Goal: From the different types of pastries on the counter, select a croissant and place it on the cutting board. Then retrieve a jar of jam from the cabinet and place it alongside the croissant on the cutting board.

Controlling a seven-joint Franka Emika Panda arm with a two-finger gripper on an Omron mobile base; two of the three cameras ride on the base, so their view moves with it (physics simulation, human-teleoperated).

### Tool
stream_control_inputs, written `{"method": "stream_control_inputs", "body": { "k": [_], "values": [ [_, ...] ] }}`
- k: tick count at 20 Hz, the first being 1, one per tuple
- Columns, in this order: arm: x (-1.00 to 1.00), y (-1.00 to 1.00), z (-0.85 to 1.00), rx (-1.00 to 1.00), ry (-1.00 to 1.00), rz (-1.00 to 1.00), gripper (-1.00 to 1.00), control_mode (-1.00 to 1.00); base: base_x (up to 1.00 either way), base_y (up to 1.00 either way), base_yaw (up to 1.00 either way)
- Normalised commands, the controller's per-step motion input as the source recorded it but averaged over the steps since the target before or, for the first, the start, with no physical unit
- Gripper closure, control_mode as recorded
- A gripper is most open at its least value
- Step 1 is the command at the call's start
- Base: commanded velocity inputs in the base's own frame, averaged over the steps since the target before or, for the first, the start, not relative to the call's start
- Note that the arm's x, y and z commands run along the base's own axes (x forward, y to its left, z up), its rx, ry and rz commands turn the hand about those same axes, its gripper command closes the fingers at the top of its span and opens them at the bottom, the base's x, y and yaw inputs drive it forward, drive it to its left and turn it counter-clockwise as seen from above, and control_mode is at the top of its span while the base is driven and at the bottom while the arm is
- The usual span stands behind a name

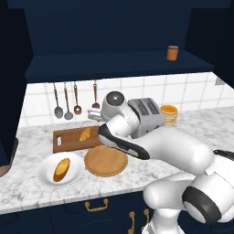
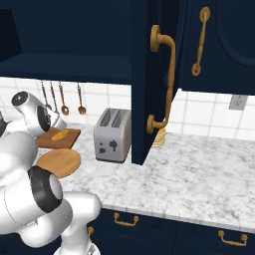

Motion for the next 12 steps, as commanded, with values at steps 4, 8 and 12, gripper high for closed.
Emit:
{"method": "stream_control_inputs", "body": {
  "k": [4, 8, 12],
  "values": [
    [-0.19, 0.00, 0.69, 0.00, -0.05, 0.15, -1.00, -1.00, 0.00, 0.00, 0.00],
    [-0.23, 0.00, 0.80, 0.00, -0.04, 0.14, -1.00, -1.00, 0.00, 0.00, 0.00],
    [-0.25, -0.07, 0.88, 0.00, -0.09, 0.02, -1.00, -1.00, 0.00, 0.00, 0.00]
  ]
}}
